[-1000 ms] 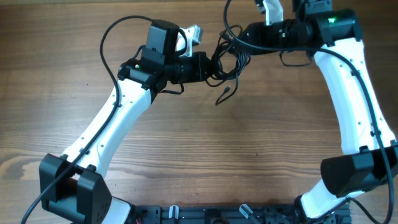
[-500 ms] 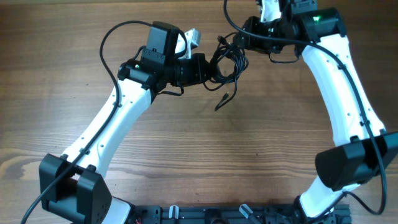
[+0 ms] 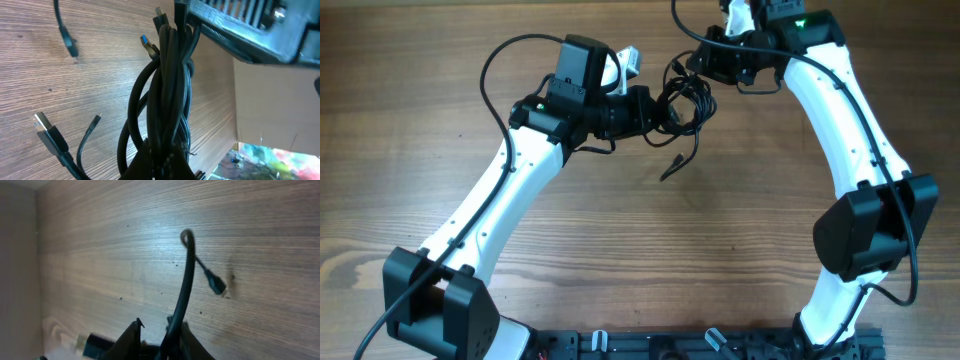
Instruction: Untangle cables
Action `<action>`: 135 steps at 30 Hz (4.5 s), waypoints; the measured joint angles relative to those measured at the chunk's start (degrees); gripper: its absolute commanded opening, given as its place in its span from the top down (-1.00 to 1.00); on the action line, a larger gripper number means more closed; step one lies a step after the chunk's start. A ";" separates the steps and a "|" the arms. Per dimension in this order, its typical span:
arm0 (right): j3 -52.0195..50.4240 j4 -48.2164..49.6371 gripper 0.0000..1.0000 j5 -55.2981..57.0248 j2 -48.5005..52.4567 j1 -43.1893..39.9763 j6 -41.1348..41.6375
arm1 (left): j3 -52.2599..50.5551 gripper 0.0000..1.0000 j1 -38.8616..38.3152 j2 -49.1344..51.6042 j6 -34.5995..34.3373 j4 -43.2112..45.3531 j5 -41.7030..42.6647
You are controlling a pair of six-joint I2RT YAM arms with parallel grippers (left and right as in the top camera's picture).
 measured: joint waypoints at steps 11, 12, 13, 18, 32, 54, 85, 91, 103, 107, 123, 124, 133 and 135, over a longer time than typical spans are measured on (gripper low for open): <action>0.02 -9.64 0.21 -2.69 -7.61 0.00 -9.14 | 0.00 0.92 0.96 0.00 -33.97 0.37 -8.85; 0.02 -10.21 0.21 -3.10 -7.63 0.00 -9.55 | 0.00 0.92 1.14 0.00 -38.86 0.39 -8.96; 0.02 -10.49 0.21 -3.39 -7.63 0.00 -9.79 | 0.00 0.92 1.22 0.00 -42.40 0.37 -8.90; 0.02 -10.86 0.21 -6.03 -7.63 0.00 -10.38 | 0.00 0.92 1.27 0.00 -66.16 0.39 -7.08; 0.02 -12.85 0.19 -4.92 -7.63 0.00 -10.34 | -0.02 0.40 -8.50 1.01 -78.64 -17.35 -18.58; 0.02 -14.69 0.08 -0.46 -7.63 0.00 -10.58 | -0.04 -0.22 -9.62 1.46 2.16 -31.10 -42.14; 0.02 -15.89 0.06 1.29 -7.63 0.00 -12.09 | -24.87 0.92 -9.62 1.40 -22.82 -13.22 -38.23; 0.02 -15.43 0.06 1.31 -7.63 0.00 -12.09 | -20.41 0.92 -9.62 -3.43 -12.57 -12.59 -32.83; 0.02 -15.04 0.09 -7.08 -7.63 0.02 -17.00 | -14.36 0.92 1.03 -20.98 -1.49 -11.67 -13.92; 0.02 -15.04 0.09 -10.16 -7.63 0.72 -18.05 | -14.36 0.92 5.09 -20.65 2.12 -9.27 -7.10; 0.02 -17.03 0.10 0.44 -7.63 9.86 -11.13 | -14.38 0.91 8.81 -19.32 -47.69 -19.41 -18.62; 0.02 -17.03 0.10 0.22 -7.63 10.95 -10.82 | -14.40 0.91 8.81 -19.15 -54.18 -19.91 -19.58; -1.68 -13.40 0.27 -2.84 -7.63 15.56 -6.69 | -14.40 0.92 8.72 -19.10 -79.23 -13.99 -22.58; -3.48 -11.63 0.28 -3.91 -7.63 16.94 -5.70 | -14.40 0.92 8.72 -19.10 -80.54 -13.88 -24.57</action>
